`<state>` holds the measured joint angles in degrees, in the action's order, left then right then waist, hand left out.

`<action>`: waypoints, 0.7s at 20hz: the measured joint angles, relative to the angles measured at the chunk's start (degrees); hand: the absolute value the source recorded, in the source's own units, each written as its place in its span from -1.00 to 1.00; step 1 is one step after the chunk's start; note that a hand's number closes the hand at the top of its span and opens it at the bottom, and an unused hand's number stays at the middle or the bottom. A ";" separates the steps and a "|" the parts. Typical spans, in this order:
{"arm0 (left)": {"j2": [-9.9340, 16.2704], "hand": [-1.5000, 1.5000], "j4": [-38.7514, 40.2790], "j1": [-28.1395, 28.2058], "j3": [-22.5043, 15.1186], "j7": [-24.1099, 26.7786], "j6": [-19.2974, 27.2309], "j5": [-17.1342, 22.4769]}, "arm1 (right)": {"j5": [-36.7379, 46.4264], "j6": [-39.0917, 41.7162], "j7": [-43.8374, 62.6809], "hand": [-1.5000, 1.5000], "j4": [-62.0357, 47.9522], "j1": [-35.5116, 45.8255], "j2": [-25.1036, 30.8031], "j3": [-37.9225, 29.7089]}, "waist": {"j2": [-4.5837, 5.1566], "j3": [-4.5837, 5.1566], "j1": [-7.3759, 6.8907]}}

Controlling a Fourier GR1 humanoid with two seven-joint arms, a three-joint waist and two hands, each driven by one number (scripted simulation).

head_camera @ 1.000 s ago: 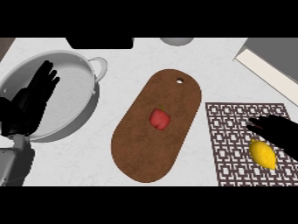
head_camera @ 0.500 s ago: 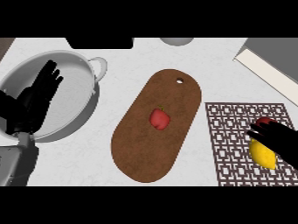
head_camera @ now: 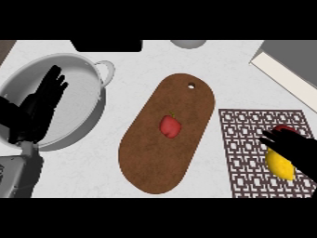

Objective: Pick the lemon from the placemat and place it in the tiered shelf

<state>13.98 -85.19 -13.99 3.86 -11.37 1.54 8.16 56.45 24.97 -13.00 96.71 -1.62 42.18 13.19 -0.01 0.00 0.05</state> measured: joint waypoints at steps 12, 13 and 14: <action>-1.06 0.00 -0.57 -0.12 1.07 -0.63 -0.96 -1.53 | 7.91 -1.50 -3.35 -1.00 -10.26 2.86 -7.40 -0.22 | 0.02 0.00 -0.08; -0.98 0.00 -1.34 0.23 1.37 -1.15 -1.12 -1.32 | 8.53 -1.08 -3.13 1.00 -10.11 2.75 -8.08 -0.03 | 0.02 -0.01 -0.08; -1.28 0.00 -1.77 0.35 1.19 -1.49 -1.03 -1.56 | 8.83 -0.90 -3.87 1.00 -11.02 3.29 -8.25 -0.51 | 0.01 -0.01 -0.09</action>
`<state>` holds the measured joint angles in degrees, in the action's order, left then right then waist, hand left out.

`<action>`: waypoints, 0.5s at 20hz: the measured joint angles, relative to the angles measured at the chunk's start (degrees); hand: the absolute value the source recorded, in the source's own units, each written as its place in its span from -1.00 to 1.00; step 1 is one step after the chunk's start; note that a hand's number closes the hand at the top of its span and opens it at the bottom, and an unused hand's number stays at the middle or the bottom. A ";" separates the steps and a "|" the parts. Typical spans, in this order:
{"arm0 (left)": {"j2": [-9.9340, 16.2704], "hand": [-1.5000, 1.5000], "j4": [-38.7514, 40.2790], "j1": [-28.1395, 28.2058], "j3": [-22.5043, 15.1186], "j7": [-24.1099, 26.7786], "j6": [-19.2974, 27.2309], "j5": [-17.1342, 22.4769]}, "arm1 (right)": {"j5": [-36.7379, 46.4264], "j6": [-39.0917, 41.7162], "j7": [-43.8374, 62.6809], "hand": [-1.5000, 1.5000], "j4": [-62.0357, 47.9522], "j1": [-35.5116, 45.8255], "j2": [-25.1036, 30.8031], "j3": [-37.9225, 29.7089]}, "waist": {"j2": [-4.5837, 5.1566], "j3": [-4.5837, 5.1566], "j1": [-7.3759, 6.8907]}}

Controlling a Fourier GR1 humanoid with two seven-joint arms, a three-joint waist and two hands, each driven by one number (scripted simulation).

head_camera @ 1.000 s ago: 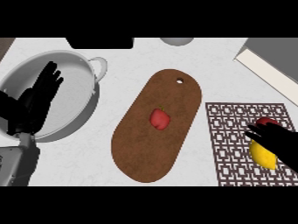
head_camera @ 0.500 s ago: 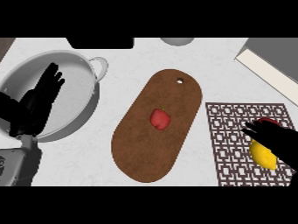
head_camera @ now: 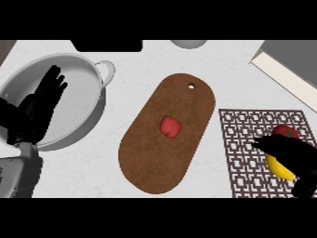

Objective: Pick the lemon from the placemat and place it in the tiered shelf

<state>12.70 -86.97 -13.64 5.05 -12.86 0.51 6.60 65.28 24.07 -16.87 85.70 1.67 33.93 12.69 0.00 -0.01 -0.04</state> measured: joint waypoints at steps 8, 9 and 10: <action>-0.62 0.00 -0.94 -0.04 0.28 -0.88 -0.49 -0.44 | 5.54 -6.93 -4.50 1.00 -5.25 1.78 -2.20 0.72 | -0.27 0.40 -0.06; -0.72 0.00 -1.24 -0.16 0.22 -1.20 -0.37 -0.60 | 5.79 -7.73 -5.18 1.00 -6.22 2.53 -2.72 0.54 | -0.27 0.42 -0.07; -0.33 0.00 -0.90 -0.44 0.82 -1.30 -0.81 -0.18 | 5.81 -8.93 -6.16 1.00 -6.41 2.27 -2.77 0.22 | -0.27 0.42 -0.05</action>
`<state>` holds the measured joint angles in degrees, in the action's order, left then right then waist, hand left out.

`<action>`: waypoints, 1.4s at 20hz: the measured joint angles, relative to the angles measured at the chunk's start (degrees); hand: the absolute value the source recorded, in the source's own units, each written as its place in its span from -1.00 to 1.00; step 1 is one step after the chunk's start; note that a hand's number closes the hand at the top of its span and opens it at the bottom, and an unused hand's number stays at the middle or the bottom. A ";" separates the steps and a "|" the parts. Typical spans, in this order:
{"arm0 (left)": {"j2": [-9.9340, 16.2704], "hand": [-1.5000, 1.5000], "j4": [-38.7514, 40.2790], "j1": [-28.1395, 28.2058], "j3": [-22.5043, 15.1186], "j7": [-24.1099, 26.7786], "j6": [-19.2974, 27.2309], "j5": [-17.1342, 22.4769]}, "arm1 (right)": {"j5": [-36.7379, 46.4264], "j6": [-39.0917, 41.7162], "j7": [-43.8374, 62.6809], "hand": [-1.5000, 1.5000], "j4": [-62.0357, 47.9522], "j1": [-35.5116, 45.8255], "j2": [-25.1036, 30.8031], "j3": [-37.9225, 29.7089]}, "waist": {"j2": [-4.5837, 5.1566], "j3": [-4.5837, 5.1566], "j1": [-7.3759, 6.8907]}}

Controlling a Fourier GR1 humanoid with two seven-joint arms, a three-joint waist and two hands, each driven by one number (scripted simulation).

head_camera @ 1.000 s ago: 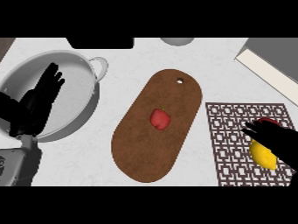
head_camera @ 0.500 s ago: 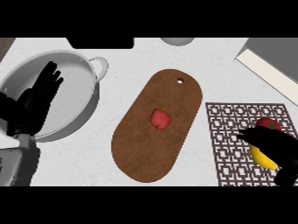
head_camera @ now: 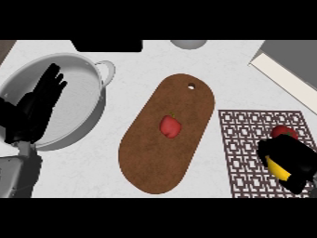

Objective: Pick the lemon from the placemat and place it in the tiered shelf

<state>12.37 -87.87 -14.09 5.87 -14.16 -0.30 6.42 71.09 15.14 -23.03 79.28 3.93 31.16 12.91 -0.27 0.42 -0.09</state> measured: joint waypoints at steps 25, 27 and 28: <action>-0.24 0.00 0.35 0.61 1.09 0.42 0.09 -0.52 | -30.22 10.36 16.60 1.00 52.05 -21.38 -24.92 -6.88 | -0.01 -0.33 1.39; -0.56 0.00 0.50 0.82 0.65 0.67 -0.05 -0.70 | -33.09 12.44 20.10 1.00 53.82 -19.15 -25.84 -10.64 | 0.07 -0.32 1.16; -0.30 0.00 0.21 1.10 0.88 0.81 -0.31 -0.53 | -34.01 13.44 22.29 1.00 54.18 -17.55 -26.32 -12.17 | 0.10 -0.31 0.94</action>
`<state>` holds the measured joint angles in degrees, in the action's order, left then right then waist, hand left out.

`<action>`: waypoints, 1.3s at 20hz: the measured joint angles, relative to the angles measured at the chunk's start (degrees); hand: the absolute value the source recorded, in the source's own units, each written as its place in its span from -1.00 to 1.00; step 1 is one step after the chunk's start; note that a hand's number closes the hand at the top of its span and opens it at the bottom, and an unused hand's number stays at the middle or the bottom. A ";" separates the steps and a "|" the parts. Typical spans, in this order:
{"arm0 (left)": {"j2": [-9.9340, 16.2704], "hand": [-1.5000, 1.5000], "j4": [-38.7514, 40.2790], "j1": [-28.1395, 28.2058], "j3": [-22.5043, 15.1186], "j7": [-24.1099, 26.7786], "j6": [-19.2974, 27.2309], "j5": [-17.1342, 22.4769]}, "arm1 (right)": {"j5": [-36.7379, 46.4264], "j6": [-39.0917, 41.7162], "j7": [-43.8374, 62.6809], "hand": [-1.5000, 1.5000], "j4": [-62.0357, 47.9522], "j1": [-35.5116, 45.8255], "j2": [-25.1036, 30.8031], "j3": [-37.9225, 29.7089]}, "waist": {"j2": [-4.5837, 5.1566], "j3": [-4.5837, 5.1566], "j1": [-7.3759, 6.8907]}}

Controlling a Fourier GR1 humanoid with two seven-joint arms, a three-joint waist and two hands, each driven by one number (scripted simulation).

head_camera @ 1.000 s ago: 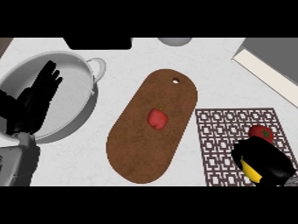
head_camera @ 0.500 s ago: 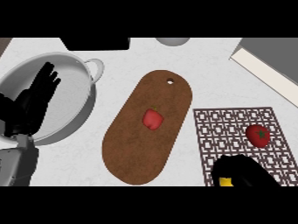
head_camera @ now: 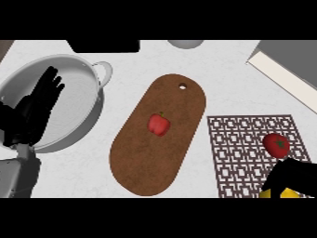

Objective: Pick the lemon from the placemat and place it in the tiered shelf

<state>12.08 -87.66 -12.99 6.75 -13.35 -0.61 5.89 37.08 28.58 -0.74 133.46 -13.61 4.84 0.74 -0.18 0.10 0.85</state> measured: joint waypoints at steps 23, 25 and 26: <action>-0.48 0.00 0.49 -0.50 0.16 0.51 -0.87 -0.15 | -23.81 7.82 18.69 1.00 -33.57 40.93 28.06 -39.99 | 0.27 -0.10 -1.20; -0.45 0.00 0.81 -1.46 0.09 -0.07 -0.54 -0.54 | -22.35 5.93 14.71 1.00 -38.93 41.27 29.65 -40.31 | 0.32 -0.11 -1.25; -0.47 0.00 0.54 -1.77 0.03 -0.24 -0.50 -0.56 | -21.69 4.99 13.35 1.00 -42.31 42.47 30.81 -40.18 | 0.36 -0.13 -1.39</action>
<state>11.60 -87.12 -14.75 6.78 -13.58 -1.11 5.32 15.39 33.57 12.61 91.15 28.86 35.65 -39.44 0.18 -0.03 -0.53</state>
